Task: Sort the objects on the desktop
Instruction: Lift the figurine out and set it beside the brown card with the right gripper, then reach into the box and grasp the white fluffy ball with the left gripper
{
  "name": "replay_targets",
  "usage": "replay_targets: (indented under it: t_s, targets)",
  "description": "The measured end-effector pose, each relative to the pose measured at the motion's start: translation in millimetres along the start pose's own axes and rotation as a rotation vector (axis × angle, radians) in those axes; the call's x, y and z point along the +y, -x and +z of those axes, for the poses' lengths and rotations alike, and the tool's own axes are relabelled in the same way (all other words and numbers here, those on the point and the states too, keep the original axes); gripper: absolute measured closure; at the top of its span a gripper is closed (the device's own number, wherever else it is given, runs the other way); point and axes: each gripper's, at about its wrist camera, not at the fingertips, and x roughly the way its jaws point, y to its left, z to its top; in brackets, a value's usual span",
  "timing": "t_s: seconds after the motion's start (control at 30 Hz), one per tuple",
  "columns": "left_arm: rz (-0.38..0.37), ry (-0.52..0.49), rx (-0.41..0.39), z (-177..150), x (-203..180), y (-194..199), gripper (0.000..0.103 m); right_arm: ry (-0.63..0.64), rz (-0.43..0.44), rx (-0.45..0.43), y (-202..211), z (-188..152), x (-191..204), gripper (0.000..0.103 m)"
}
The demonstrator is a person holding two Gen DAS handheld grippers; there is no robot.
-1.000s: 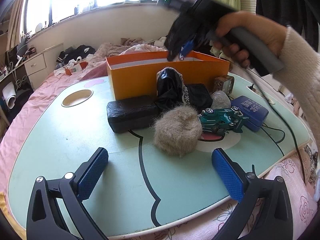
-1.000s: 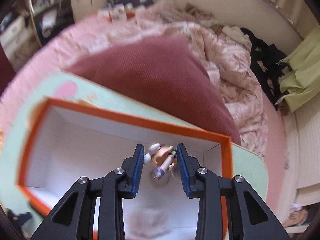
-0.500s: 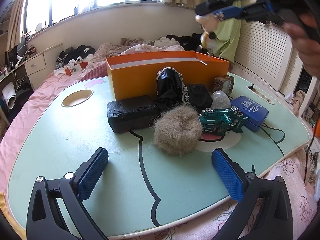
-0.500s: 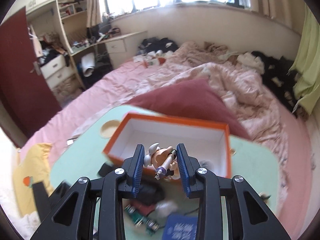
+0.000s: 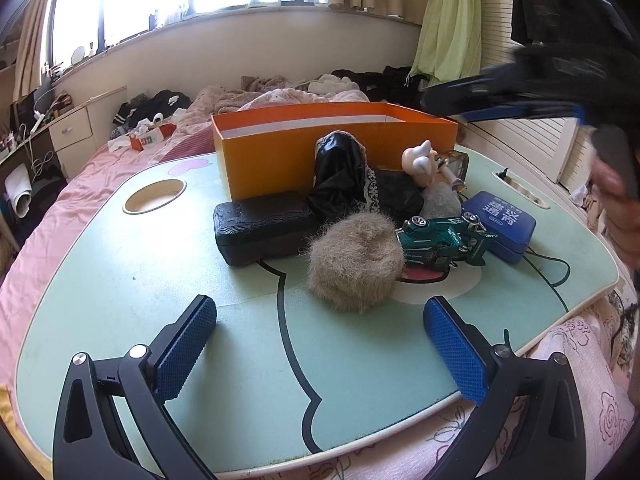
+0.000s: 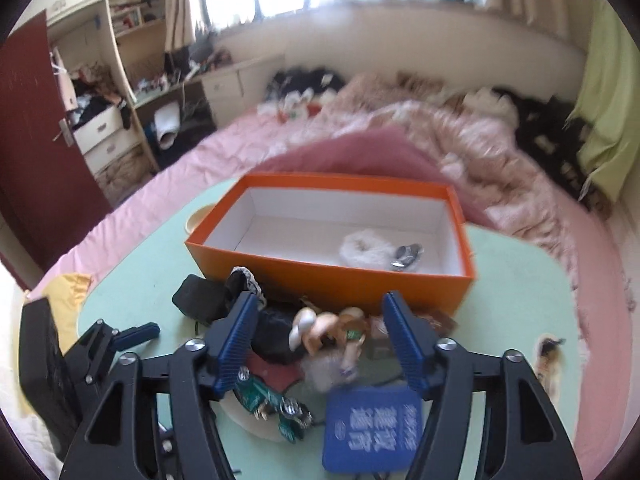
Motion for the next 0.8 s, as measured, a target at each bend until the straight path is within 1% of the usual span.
replay_targets:
  t_s: [0.07, 0.1, 0.13, 0.17, 0.2, 0.27, 0.3, 0.37, 0.43, 0.47, 0.5, 0.53, 0.57, 0.8]
  targets:
    - [0.000, 0.000, 0.000, 0, 0, 0, 0.000, 0.025, -0.018, -0.023, 16, -17, 4, 0.034]
    - [0.000, 0.000, 0.000, 0, 0, 0, 0.000, 0.039, -0.029, -0.034, 26, -30, 8, 0.031]
    - [0.000, 0.000, 0.000, 0, 0, 0, 0.000, 0.046, -0.040, -0.039, 30, -40, 9, 0.025]
    - [0.000, 0.000, 0.000, 0, 0, 0, 0.000, 0.049, -0.059, -0.043, 34, -51, 11, 0.022]
    - [0.000, 0.000, 0.000, 0, 0, 0, 0.000, 0.045, -0.096, -0.052, 38, -66, 11, 0.020]
    - [0.000, 0.000, 0.000, 0, 0, 0, 0.000, 0.022, -0.144, -0.063, 41, -86, 10, 0.017]
    - [0.000, 0.000, 0.000, 0, 0, 0, 0.000, 0.002, -0.151, -0.058, 40, -98, 7, 0.016]
    - [0.000, 0.000, 0.000, 0, 0, -1, 0.000, -0.051, -0.127, -0.028, 34, -116, -3, 0.016]
    - [0.000, 0.000, 0.000, 0, 0, 0, 0.000, -0.107, -0.113, -0.002, 25, -126, -10, 0.016]
    - [0.000, -0.001, 0.001, 0, 0, 0, 0.000, -0.104, -0.136, -0.027, 24, -128, -10, 0.014]
    - [0.001, -0.001, -0.001, 0, 0, -1, 0.000, -0.097, -0.162, -0.033, 23, -128, -8, 0.007]
    - [0.001, -0.001, -0.001, 0, 0, -1, 0.000, -0.077, -0.188, -0.028, 19, -129, -5, 0.002]
    - [0.001, 0.000, 0.000, 0, 0, -1, 0.000, -0.065, -0.194, -0.030, 18, -129, -2, 0.001]
    - [0.002, 0.000, -0.001, 0, 1, 0, 0.000, -0.065, -0.178, -0.043, 19, -129, -4, 0.000]
